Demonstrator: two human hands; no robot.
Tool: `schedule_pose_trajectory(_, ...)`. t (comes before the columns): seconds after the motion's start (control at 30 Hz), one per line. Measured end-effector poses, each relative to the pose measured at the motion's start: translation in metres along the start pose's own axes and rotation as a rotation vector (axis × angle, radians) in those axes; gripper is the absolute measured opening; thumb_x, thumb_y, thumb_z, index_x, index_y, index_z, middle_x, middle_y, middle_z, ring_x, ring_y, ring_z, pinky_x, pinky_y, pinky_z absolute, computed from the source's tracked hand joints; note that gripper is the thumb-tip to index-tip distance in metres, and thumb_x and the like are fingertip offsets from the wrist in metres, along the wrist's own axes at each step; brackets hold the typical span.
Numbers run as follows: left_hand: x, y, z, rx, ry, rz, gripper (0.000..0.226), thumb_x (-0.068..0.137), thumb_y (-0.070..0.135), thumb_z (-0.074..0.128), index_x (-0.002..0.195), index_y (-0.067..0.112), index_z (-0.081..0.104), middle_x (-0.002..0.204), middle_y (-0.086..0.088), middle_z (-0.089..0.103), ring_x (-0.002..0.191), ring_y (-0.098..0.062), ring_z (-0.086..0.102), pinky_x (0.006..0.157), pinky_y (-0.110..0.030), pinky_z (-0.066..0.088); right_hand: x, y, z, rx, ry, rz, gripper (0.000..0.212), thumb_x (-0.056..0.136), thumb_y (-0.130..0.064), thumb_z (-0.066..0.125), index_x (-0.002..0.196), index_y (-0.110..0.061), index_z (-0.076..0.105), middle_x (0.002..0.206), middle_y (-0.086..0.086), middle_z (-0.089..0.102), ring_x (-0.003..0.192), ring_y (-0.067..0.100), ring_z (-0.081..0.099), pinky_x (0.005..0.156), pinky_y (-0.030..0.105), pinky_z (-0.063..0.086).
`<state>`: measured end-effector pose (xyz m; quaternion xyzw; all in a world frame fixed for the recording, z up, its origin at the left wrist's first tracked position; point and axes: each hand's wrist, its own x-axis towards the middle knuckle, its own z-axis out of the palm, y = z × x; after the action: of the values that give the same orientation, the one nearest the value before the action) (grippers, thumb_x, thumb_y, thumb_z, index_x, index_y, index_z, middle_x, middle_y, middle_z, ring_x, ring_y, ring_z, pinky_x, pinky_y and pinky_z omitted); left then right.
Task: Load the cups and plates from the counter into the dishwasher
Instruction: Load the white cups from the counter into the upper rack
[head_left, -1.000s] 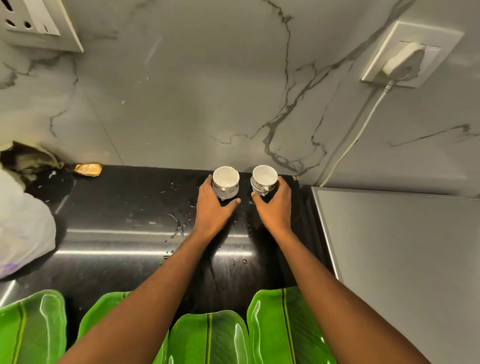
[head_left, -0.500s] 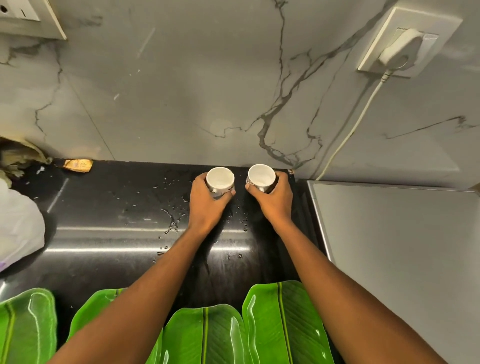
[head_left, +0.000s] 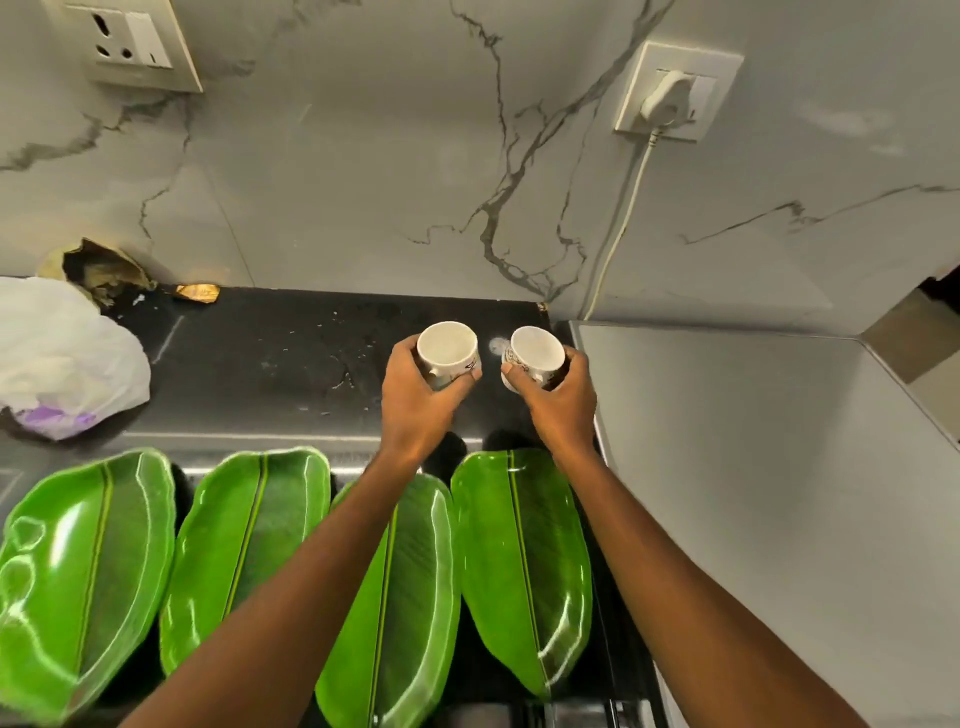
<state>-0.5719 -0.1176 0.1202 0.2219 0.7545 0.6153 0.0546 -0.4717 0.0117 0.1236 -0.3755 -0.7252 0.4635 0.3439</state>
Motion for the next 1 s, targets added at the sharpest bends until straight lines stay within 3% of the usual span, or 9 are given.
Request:
schedule_pose_trajectory(0.1,-0.044,0.013,-0.007,0.003,0.027,0.020,0.073,0.067,0.038,0.086,0.125,0.015,0.048,0.115,0.001,0.061,0.101,-0.008,0.061,0.082,-0.018,0.051,-0.033,-0.005,-0.026,-0.012,-0.011,-0.033,0.064,0.068,-0.037,0.085,0.119,-0.018,0.051,0.107,-0.009,0.057,0.094,0.007,0.055,0.074,0.013,0.042)
schedule_pose_trajectory(0.23,-0.095,0.023,-0.022,0.017,0.071,0.057,0.071,0.066,0.035,0.087,0.123,0.014,0.049,0.114,-0.001,0.061,0.099,-0.010,0.061,0.085,-0.029,0.054,-0.073,-0.008,-0.053,-0.003,-0.009,-0.032,0.068,0.066,-0.038,0.086,0.120,-0.016,0.052,0.113,-0.002,0.062,0.098,0.013,0.059,0.071,0.007,0.041)
schedule_pose_trajectory(0.37,-0.137,0.031,-0.042,0.044,0.075,0.073,0.070,0.066,0.032,0.087,0.122,0.014,0.049,0.115,-0.004,0.060,0.099,-0.013,0.061,0.085,-0.031,0.054,-0.113,-0.012,-0.073,-0.014,-0.015,-0.050,0.068,0.066,-0.038,0.086,0.121,-0.015,0.052,0.115,0.001,0.061,0.100,0.015,0.059,0.078,0.019,0.046)
schedule_pose_trajectory(0.53,-0.184,0.047,-0.068,0.058,0.076,0.093,0.068,0.067,0.032,0.087,0.121,0.014,0.050,0.114,-0.003,0.061,0.098,-0.012,0.060,0.081,-0.020,0.051,-0.160,-0.019,-0.094,0.011,0.001,-0.052,0.068,0.064,-0.039,0.087,0.118,-0.017,0.053,0.113,-0.001,0.062,0.100,0.016,0.060,0.083,0.026,0.051)
schedule_pose_trajectory(0.7,-0.231,0.056,-0.094,0.053,0.061,0.114,0.067,0.067,0.030,0.087,0.119,0.011,0.051,0.113,-0.004,0.061,0.095,-0.013,0.062,0.075,-0.012,0.049,-0.211,-0.027,-0.113,0.027,0.013,-0.058,0.067,0.065,-0.039,0.087,0.118,-0.017,0.053,0.113,-0.001,0.063,0.099,0.014,0.061,0.077,0.016,0.046)
schedule_pose_trajectory(0.87,-0.283,0.064,-0.115,0.041,0.036,0.123,0.065,0.067,0.029,0.087,0.118,0.013,0.052,0.113,-0.002,0.061,0.095,-0.012,0.061,0.076,-0.011,0.049,-0.269,-0.026,-0.132,0.025,0.056,-0.061,0.065,0.063,-0.041,0.087,0.115,-0.020,0.054,0.111,-0.002,0.063,0.099,0.015,0.061,0.086,0.030,0.051)
schedule_pose_trajectory(1.0,-0.331,0.065,-0.132,0.050,0.011,0.106,0.070,0.067,0.032,0.087,0.123,0.013,0.050,0.116,-0.001,0.059,0.096,-0.011,0.061,0.075,-0.009,0.047,-0.322,-0.025,-0.152,0.027,0.061,-0.045,0.064,0.065,-0.038,0.087,0.116,-0.018,0.054,0.110,-0.003,0.062,0.098,0.013,0.059,0.080,0.020,0.045)
